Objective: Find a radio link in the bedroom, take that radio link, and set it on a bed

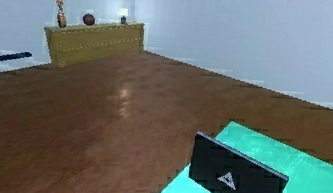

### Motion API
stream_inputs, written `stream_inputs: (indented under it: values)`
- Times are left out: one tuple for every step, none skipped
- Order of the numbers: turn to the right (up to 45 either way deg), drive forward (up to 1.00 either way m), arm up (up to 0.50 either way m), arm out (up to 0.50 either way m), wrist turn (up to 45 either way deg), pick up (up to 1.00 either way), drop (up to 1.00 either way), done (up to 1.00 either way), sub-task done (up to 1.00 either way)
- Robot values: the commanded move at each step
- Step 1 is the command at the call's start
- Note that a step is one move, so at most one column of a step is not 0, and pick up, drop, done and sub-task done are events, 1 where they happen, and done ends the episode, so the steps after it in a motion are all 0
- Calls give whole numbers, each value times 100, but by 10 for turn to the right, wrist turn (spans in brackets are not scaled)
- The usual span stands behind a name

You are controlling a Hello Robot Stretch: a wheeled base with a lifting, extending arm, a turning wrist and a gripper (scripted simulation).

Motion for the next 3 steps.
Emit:
stream_inputs:
  values:
    - [0, 0, 0, 0, 450, 0, 0, 0, 0]
    - [0, 0, 0, 0, 450, 0, 0, 0, 0]
    - [0, 0, 0, 0, 450, 0, 0, 0, 0]
